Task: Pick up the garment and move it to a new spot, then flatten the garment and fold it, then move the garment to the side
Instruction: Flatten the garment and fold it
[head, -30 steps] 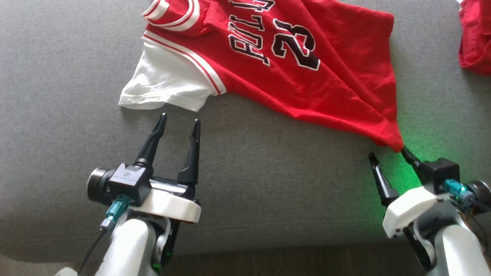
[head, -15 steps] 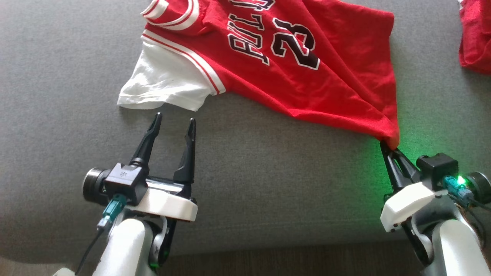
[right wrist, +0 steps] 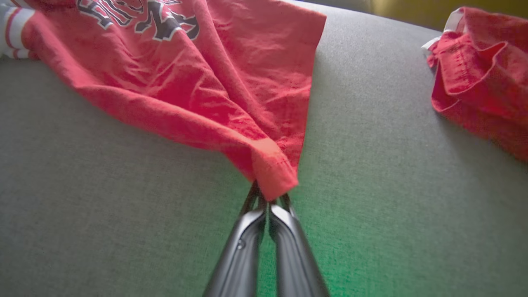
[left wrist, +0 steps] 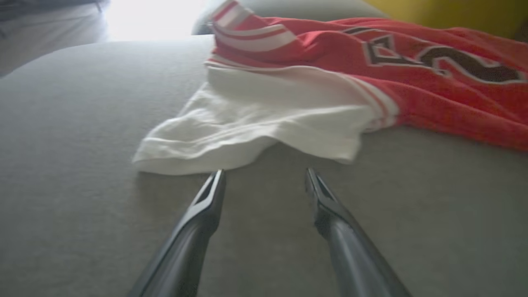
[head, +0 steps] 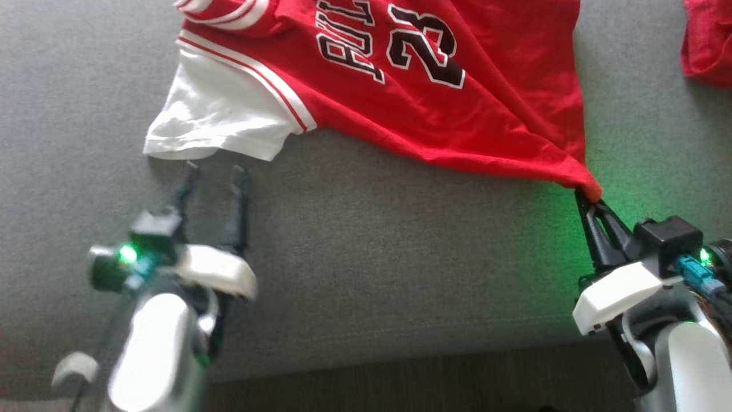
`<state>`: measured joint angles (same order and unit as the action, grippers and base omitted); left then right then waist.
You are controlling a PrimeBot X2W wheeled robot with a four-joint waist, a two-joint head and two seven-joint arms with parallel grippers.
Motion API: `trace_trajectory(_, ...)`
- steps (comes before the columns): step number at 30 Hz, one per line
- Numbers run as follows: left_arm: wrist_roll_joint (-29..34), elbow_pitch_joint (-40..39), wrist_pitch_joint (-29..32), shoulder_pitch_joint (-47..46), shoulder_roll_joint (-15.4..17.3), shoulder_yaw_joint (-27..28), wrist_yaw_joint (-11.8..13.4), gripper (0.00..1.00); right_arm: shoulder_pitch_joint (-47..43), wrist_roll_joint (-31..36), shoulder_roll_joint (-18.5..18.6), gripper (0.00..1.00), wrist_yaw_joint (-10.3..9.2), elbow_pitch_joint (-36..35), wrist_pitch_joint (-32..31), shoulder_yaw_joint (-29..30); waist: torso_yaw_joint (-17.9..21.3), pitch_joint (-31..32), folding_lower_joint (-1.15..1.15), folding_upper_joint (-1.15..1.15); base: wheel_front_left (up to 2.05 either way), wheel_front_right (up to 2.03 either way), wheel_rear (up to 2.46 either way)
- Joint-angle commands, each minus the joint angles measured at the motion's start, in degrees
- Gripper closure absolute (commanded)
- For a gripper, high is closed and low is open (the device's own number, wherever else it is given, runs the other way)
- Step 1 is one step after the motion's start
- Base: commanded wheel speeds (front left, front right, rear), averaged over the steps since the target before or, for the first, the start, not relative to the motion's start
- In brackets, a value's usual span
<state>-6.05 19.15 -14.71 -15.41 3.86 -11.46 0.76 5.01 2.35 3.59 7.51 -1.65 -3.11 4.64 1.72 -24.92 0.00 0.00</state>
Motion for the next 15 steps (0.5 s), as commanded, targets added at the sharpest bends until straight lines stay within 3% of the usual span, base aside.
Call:
trace_trajectory(1, 0.38, -0.90, -0.29, -2.59, 1.55, 2.82, 0.98, 0.00, -0.31, -0.48, -0.27, 1.00, -0.02, -2.00, 0.05, -1.63, 0.53, -0.80, 0.00, 0.00, 0.00, 0.00, 0.00)
trace_trajectory(8, 0.41, -1.06, -0.29, -6.56, 3.00, 8.34, 5.70, 0.00, 0.73, -0.86, -0.44, 1.00, -0.02, -1.46, 0.62, -1.50, 1.42, -2.58, 0.00, 0.00, 0.00, 0.00, 0.00)
trace_trajectory(15, -0.81, 1.32, -0.04, -7.19, 3.48, 10.98, 6.87, 0.00, 1.49, -1.06, -0.56, 1.00, -0.02, -0.69, 1.21, -1.73, 1.73, -2.84, 0.00, 0.00, 0.00, 0.00, 0.00)
